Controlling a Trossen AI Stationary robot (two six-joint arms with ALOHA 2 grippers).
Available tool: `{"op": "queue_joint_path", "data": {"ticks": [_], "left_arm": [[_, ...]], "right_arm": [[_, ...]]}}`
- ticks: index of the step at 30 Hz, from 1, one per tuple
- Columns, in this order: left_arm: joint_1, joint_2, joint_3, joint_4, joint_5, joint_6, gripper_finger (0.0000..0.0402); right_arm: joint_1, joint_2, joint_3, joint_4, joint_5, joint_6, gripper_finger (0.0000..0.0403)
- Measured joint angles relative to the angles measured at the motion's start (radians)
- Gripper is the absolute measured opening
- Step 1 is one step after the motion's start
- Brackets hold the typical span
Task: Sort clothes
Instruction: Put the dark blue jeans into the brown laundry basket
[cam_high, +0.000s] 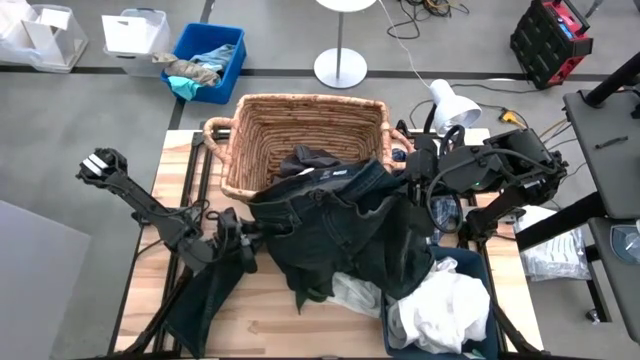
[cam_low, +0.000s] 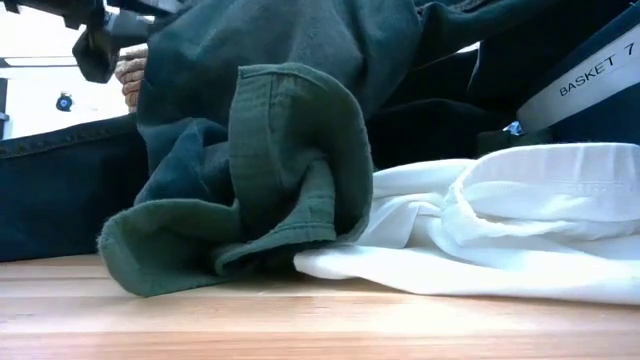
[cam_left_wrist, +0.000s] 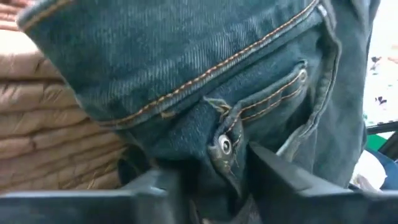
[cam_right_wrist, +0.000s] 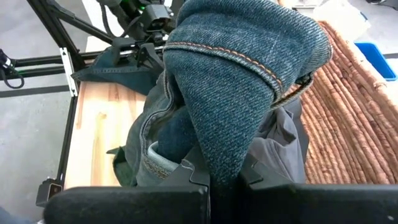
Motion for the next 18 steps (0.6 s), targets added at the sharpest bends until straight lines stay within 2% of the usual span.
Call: {"op": "queue_joint_path", "data": {"ticks": [3, 5, 8, 11, 14, 18], "left_arm": [[0.000, 0.001, 0.000, 0.094, 0.001, 0.062, 0.0044], [-0.003, 0.001, 0.000, 0.185, 0.004, 0.104, 0.0013], [-0.014, 0.003, 0.029, 0.321, 0.017, 0.199, 0.0008], [-0.019, 0.004, 0.115, 0.344, 0.012, 0.302, 0.0004], [-0.018, 0.009, 0.237, 0.291, 0.002, 0.408, 0.0003], [-0.018, 0.040, 0.427, 0.113, -0.052, 0.495, 0.0002]], "right_arm": [[0.000, 0.000, 0.000, 0.000, 0.002, 0.000, 0.0009], [0.000, 0.000, 0.000, 0.000, 0.022, 0.016, 0.0009], [0.000, 0.000, 0.001, 0.000, 0.062, 0.066, 0.0009], [0.000, -0.002, 0.002, 0.008, 0.153, 0.151, 0.0009], [0.000, 0.002, 0.002, 0.019, 0.233, 0.186, 0.0009], [0.000, 0.038, 0.003, 0.104, 0.220, 0.146, 0.0009]]}}
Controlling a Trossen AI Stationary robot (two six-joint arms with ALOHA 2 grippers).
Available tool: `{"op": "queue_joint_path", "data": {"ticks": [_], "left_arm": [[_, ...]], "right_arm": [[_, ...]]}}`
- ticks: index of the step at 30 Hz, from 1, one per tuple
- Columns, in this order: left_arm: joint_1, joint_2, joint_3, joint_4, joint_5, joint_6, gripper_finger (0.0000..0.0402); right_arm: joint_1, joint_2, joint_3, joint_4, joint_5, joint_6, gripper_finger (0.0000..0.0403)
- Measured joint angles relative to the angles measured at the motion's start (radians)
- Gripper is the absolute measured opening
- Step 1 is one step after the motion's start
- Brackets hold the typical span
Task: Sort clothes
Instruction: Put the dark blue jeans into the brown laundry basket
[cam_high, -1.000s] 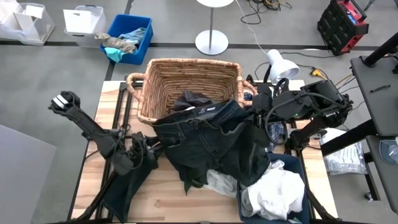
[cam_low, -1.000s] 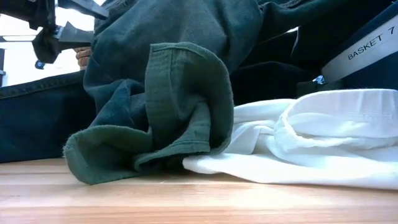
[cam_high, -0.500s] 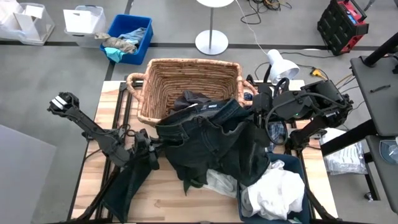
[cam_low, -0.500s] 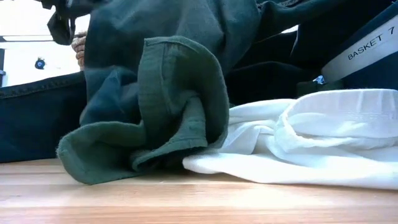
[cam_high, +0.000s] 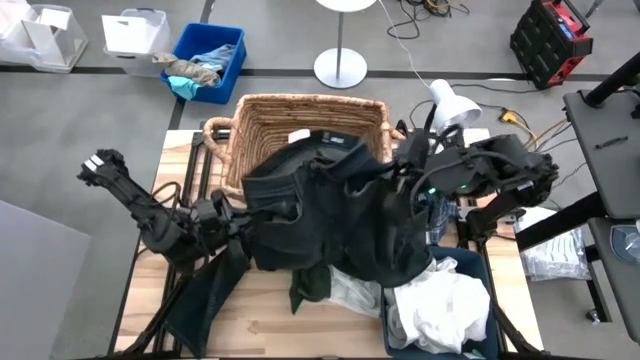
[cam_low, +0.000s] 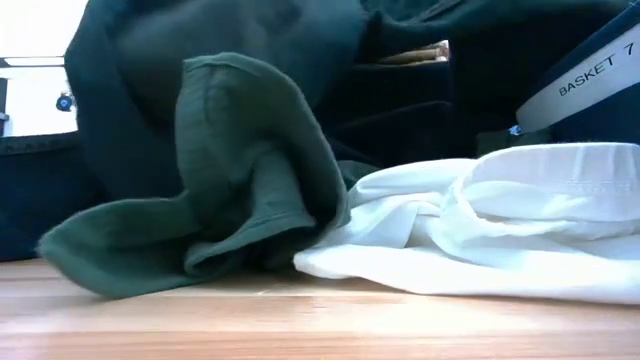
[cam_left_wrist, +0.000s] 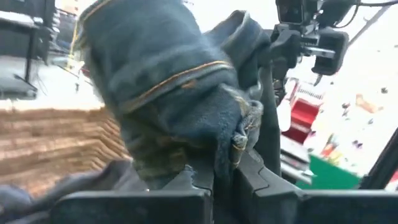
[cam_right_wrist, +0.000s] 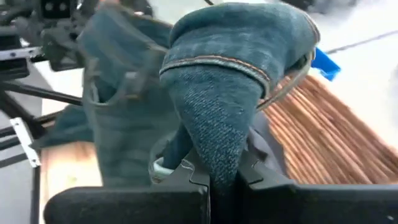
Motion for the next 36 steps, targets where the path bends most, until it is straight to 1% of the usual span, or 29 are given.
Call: {"op": "queue_joint_path", "data": {"ticks": [2, 4, 7, 11, 15, 18, 22, 27, 32, 36], "left_arm": [[0.005, 0.026, 0.101, -0.117, -0.007, 0.002, 0.0002], [0.008, 0.062, 0.203, -0.207, -0.043, 0.001, 0.0001], [0.010, 0.124, 0.349, -0.298, -0.087, 0.015, 0.0001], [0.029, 0.204, 0.534, -0.406, -0.090, 0.046, 0.0001], [0.066, 0.286, 0.686, -0.501, -0.118, 0.048, 0.0001], [0.092, 0.337, 0.771, -0.563, -0.126, 0.048, 0.0005], [0.132, 0.381, 0.839, -0.623, -0.120, -0.026, 0.0016], [0.166, 0.380, 0.844, -0.706, 0.008, -0.129, 0.0042], [0.167, 0.378, 0.844, -0.782, 0.052, -0.187, 0.0096], [0.169, 0.378, 0.844, -0.805, 0.077, -0.232, 0.0145]], "right_arm": [[0.000, 0.021, -0.001, 0.079, -0.027, -0.044, 0.0009], [0.000, 0.036, -0.001, 0.178, -0.049, -0.091, 0.0009], [-0.005, 0.053, -0.001, 0.310, -0.050, -0.138, 0.0009], [-0.023, 0.086, -0.001, 0.453, -0.049, -0.168, 0.0009], [-0.033, 0.126, -0.001, 0.564, -0.052, -0.180, 0.0009], [-0.033, 0.152, -0.001, 0.616, -0.057, -0.191, 0.0009], [-0.035, 0.184, -0.001, 0.654, -0.100, -0.192, 0.0009], [-0.035, 0.209, -0.001, 0.644, -0.110, -0.192, 0.0009], [-0.035, 0.213, -0.001, 0.645, -0.117, -0.192, 0.0011], [-0.037, 0.214, -0.001, 0.651, -0.124, -0.204, 0.0024]]}}
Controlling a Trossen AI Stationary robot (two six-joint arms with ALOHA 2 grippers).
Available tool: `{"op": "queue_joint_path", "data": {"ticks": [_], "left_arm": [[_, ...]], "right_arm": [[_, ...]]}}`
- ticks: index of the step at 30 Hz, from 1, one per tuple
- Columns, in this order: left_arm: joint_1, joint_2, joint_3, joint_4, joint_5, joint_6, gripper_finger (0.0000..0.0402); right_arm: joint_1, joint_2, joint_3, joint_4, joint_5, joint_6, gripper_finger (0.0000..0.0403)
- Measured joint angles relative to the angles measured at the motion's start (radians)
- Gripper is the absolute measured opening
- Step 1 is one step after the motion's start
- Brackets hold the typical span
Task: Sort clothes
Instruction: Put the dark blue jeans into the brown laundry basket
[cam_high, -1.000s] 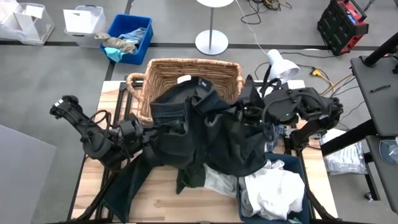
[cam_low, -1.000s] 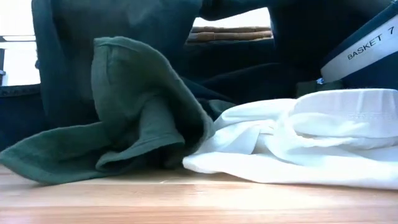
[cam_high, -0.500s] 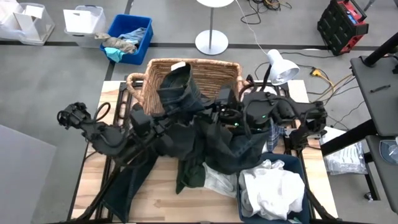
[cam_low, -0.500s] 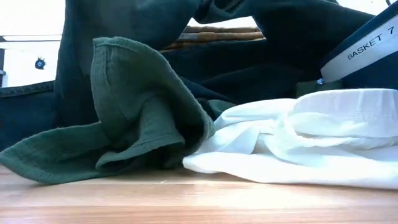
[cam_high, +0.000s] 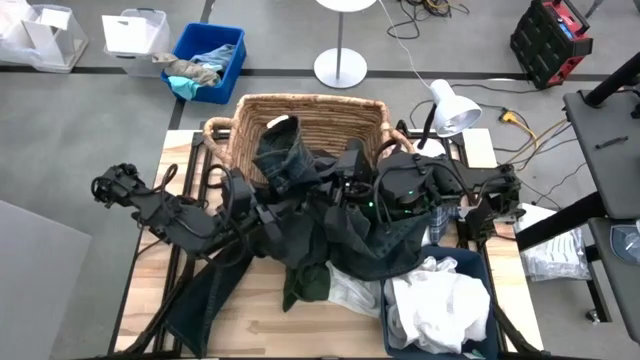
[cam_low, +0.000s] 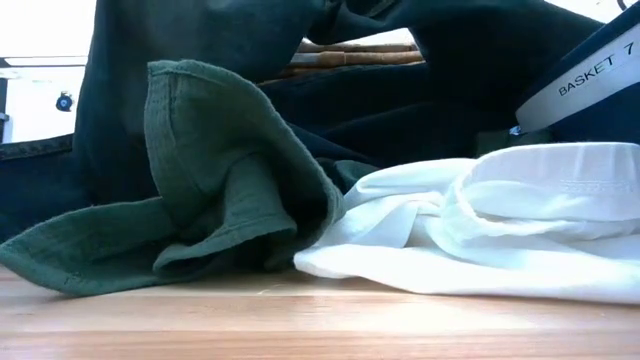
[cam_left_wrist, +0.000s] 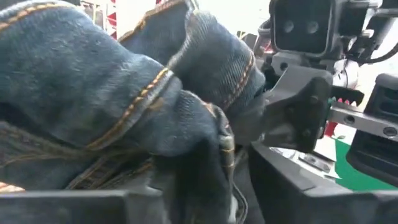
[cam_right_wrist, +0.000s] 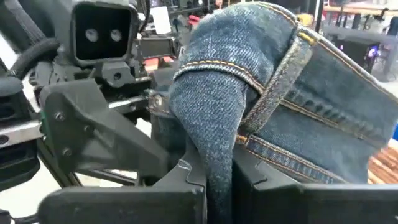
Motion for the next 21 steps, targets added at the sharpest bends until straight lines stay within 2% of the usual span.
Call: {"op": "queue_joint_path", "data": {"ticks": [7, 15, 21], "left_arm": [[0.028, 0.002, -0.002, -0.017, 0.040, -0.033, 0.0193], [0.030, 0.004, -0.005, -0.016, 0.051, -0.038, 0.0196], [0.033, 0.005, -0.005, -0.004, -0.010, -0.044, 0.0197]], "right_arm": [[0.005, 0.020, -0.002, -0.007, 0.005, -0.121, 0.0083], [0.004, 0.033, -0.001, -0.074, 0.008, -0.264, 0.0178], [0.002, 0.040, -0.002, -0.100, 0.008, -0.364, 0.0225]]}}
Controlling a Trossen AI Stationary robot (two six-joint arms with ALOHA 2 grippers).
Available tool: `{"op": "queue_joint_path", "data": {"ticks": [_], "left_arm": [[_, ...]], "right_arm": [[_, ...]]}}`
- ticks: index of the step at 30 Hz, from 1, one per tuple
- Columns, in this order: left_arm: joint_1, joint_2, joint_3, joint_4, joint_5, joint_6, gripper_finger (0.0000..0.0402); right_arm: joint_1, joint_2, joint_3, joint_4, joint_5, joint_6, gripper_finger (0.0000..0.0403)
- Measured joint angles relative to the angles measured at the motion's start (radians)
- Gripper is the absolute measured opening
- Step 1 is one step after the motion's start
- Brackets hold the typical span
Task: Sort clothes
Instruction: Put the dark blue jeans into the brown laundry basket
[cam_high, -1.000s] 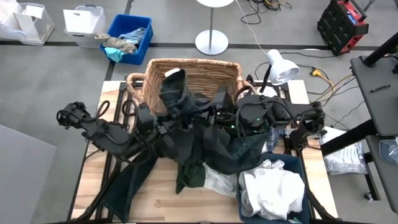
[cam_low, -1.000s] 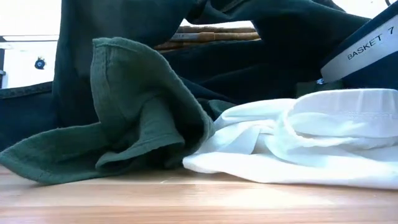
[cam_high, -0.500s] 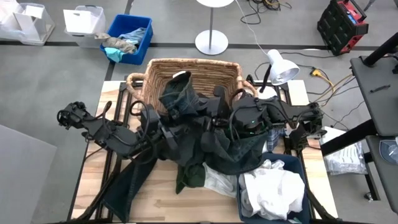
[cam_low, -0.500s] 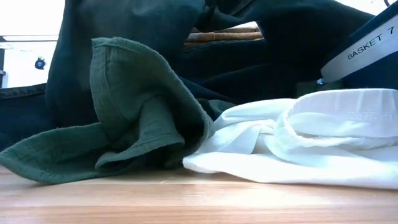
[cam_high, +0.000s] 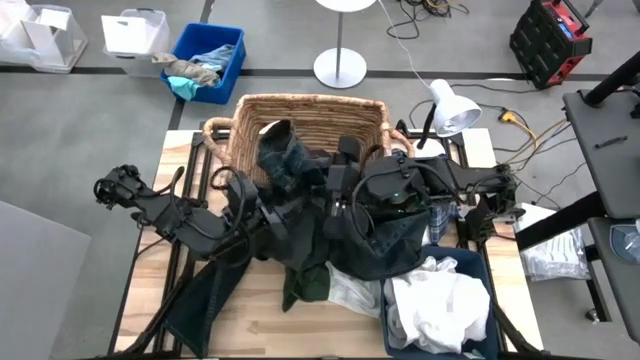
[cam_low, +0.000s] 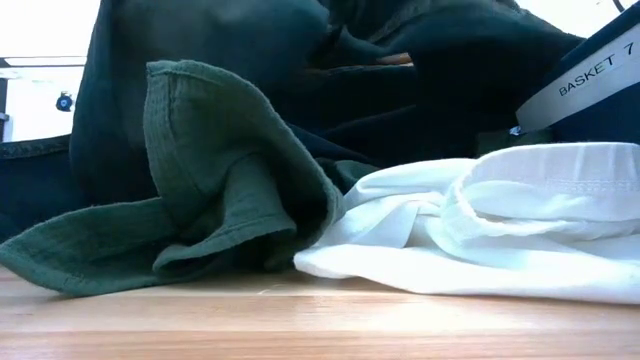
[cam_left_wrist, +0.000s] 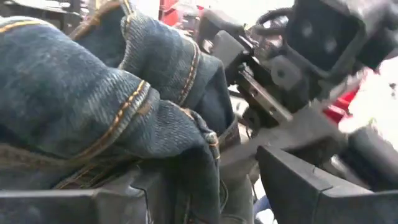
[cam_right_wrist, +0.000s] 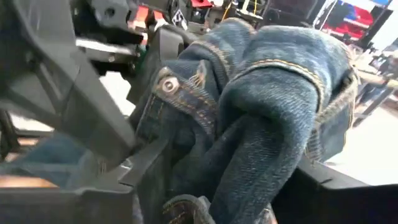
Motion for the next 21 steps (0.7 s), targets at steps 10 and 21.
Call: {"op": "queue_joint_path", "data": {"ticks": [10, 21], "left_arm": [[0.052, -0.023, 0.006, 0.013, -0.079, -0.018, 0.0197], [0.105, -0.013, 0.006, -0.087, 0.256, -0.097, 0.0197]], "right_arm": [[0.019, 0.006, -0.006, -0.079, -0.069, -0.029, 0.0295], [0.009, 0.036, -0.005, -0.081, -0.023, 0.022, 0.0313]]}}
